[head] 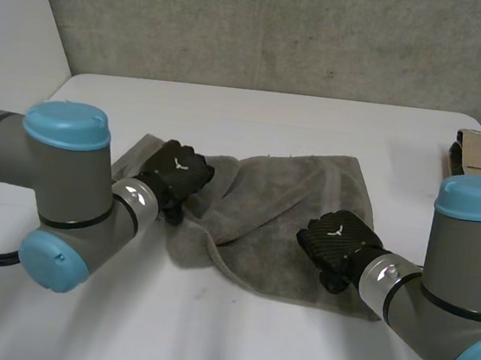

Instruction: Fold the laundry.

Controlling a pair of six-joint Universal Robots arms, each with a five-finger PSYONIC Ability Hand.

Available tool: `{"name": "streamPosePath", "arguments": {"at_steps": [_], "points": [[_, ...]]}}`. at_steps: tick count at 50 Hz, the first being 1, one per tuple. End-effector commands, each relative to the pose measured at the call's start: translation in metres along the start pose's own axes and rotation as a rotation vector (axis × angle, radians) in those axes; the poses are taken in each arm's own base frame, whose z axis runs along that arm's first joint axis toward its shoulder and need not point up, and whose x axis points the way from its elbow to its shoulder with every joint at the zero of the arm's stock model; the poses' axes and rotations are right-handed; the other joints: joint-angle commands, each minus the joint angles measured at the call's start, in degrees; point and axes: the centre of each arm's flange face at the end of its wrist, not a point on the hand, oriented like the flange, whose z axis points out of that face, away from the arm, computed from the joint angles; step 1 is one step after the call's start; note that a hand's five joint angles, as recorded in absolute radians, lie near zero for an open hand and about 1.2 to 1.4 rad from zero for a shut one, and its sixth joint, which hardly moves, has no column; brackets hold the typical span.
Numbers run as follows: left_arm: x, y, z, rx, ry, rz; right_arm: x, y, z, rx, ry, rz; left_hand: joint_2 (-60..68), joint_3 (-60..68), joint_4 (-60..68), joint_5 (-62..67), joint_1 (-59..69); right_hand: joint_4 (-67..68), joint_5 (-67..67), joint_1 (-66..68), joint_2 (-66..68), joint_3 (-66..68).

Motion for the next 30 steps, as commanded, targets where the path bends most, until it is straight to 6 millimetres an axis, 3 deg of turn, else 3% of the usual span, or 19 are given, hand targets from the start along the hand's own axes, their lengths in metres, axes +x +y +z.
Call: {"name": "streamPosePath", "arguments": {"at_steps": [1,9,13,20,30], "points": [[-0.025,-0.008,-0.028,0.042,-0.075,-0.142,0.012,0.016,-0.006,-0.019,0.052,0.110,2.08,1.88,2.23,2.50,2.13,-46.43,-45.41,-35.43,-45.96,-45.89],[-0.020,0.001,-0.061,0.006,-0.070,-0.206,0.026,0.025,-0.019,0.009,0.117,0.341,2.75,2.55,2.90,3.17,2.80,-45.94,-44.91,-34.94,-45.47,-45.40],[-0.014,0.010,-0.071,-0.026,-0.057,-0.215,0.023,0.029,-0.022,0.008,0.105,0.333,3.25,3.05,3.40,3.68,3.31,-45.26,-44.24,-34.26,-44.79,-44.72],[-0.005,0.020,-0.075,-0.062,-0.037,-0.222,0.027,0.050,-0.020,-0.018,0.110,0.248,3.09,2.89,3.23,3.51,3.14,-42.08,-41.05,-31.08,-41.61,-41.54],[-0.007,0.023,-0.072,-0.054,-0.053,-0.225,0.027,0.065,-0.009,-0.019,0.134,0.178,3.09,2.89,3.23,3.51,3.14,-37.53,-36.50,-26.53,-37.06,-36.99]]}}
